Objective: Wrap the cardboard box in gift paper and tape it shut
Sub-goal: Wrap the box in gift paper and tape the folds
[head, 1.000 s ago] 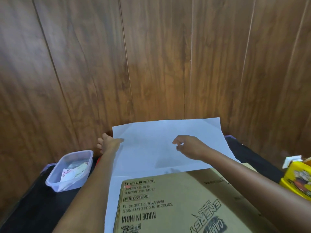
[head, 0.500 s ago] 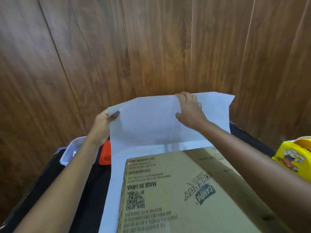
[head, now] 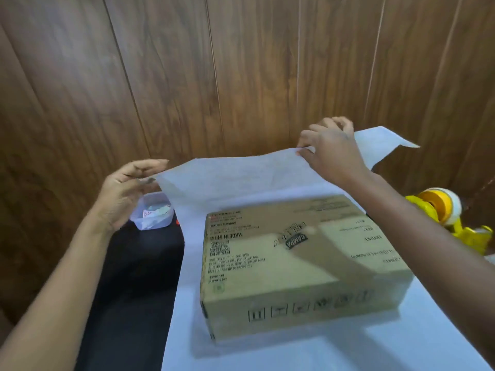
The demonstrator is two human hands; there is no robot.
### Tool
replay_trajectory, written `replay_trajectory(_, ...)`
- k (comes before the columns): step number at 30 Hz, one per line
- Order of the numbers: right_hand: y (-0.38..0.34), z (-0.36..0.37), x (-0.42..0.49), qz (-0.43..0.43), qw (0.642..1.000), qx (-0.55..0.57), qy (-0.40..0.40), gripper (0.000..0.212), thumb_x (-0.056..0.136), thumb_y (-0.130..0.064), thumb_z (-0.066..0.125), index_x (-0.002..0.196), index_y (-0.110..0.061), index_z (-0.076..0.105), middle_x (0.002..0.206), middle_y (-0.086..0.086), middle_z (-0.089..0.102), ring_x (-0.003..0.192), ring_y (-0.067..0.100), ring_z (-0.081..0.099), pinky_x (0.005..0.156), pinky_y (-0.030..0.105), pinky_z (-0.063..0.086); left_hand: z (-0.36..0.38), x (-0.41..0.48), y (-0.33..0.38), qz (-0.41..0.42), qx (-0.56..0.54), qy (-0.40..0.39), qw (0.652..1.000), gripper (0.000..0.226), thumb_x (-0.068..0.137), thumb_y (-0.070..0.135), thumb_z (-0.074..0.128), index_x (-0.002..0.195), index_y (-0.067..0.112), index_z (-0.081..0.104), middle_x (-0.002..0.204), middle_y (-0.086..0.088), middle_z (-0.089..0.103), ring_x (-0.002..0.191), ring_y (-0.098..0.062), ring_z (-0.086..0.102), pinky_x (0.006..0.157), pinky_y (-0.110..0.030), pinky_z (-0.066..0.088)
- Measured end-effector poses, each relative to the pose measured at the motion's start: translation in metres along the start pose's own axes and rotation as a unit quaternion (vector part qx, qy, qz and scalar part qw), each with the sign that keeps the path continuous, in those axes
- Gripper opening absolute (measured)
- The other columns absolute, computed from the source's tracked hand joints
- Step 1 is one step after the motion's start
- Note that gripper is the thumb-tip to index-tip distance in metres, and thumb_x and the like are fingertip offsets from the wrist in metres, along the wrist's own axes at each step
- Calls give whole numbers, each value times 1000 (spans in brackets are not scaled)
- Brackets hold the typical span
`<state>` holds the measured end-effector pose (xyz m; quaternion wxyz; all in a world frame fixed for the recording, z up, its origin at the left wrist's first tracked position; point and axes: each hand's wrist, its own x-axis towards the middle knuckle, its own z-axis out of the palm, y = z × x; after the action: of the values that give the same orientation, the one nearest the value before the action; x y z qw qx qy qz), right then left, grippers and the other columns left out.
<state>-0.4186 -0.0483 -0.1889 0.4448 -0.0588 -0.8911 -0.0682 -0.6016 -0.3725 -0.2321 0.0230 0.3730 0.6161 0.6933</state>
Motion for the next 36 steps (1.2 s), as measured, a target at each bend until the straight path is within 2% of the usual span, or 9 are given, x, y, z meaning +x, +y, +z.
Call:
replay_trajectory(4, -19, -19, -52, -19, 998, 46, -32, 12, 80, -9, 61, 68, -13, 62, 72, 0, 65, 74, 26, 57, 80, 31, 33, 8, -48, 42, 107, 83, 47, 990, 48, 73, -12, 37, 119, -14, 49, 123, -7, 61, 128, -24, 47, 102, -29, 37)
replay_trajectory(8, -29, -34, -98, -28, 995, 72, -55, 6, 71, -5, 64, 67, -9, 64, 66, 4, 67, 64, 28, 62, 67, 27, 36, 67, -88, 80, 149, 229, -32, 961, 41, 77, 17, 56, 116, 8, 60, 129, -1, 57, 129, -9, 44, 105, -20, 33)
replay_trajectory(10, -35, -44, -116, 1, 992, 50, -114, 8, 80, -11, 63, 83, -11, 70, 80, 7, 69, 80, 29, 63, 65, 28, 39, 104, -102, 80, 111, 289, -105, 945, 45, 77, 35, 62, 119, 19, 60, 129, 13, 54, 126, 7, 39, 103, -16, 33)
replay_trajectory(14, -35, -37, -149, 28, 983, 45, -174, 20, 90, -18, 50, 100, -14, 68, 97, 2, 70, 96, 26, 60, 71, 32, 42, 169, -117, 47, 63, 459, -219, 859, 54, 86, 43, 63, 135, 28, 46, 140, 17, 44, 128, 1, 38, 104, -20, 29)
replay_trajectory(19, -47, -32, -177, 6, 989, 69, -134, 28, 78, -24, 42, 72, -14, 67, 66, -4, 69, 64, 19, 67, 43, 23, 47, 202, -130, 4, 80, 580, -280, 760, 63, 92, 51, 47, 144, 22, 31, 150, 6, 32, 137, -15, 31, 102, -29, 35)
replay_trajectory(25, -34, -38, -184, 63, 964, 113, -233, 30, 98, -23, 39, 113, -19, 65, 113, 1, 68, 103, 24, 62, 82, 35, 49, 207, -136, -4, 87, 619, -287, 726, 60, 97, 48, 35, 149, 25, 18, 158, 6, 12, 145, -12, 9, 111, -27, 18)
replay_trajectory(29, -16, -56, -181, 103, 892, 235, -372, 38, 98, -30, 46, 135, -28, 50, 148, -15, 38, 139, 5, 30, 114, 28, 24, 212, -137, -10, 93, 646, -284, 702, 58, 97, 46, 37, 149, 34, 13, 157, -1, 15, 145, -20, 11, 114, -39, 20)
replay_trajectory(32, 3, -64, -187, 73, 877, 150, -451, 57, 95, -40, 49, 146, -37, 24, 157, -15, 10, 146, 6, 1, 117, 37, 3, 216, -137, -15, 91, 668, -277, 685, 68, 94, 46, 47, 149, 36, 9, 157, -4, 14, 145, -24, 12, 113, -46, 22)
replay_trajectory(36, 31, -61, -198, 177, 888, 86, -415, 64, 89, -47, 55, 141, -52, 20, 159, -11, 5, 147, 22, -1, 114, 46, 5, 217, -142, -17, 102, 676, -260, 682, 73, 92, 46, 51, 149, 35, 7, 158, -3, 12, 145, -23, 12, 114, -47, 20)
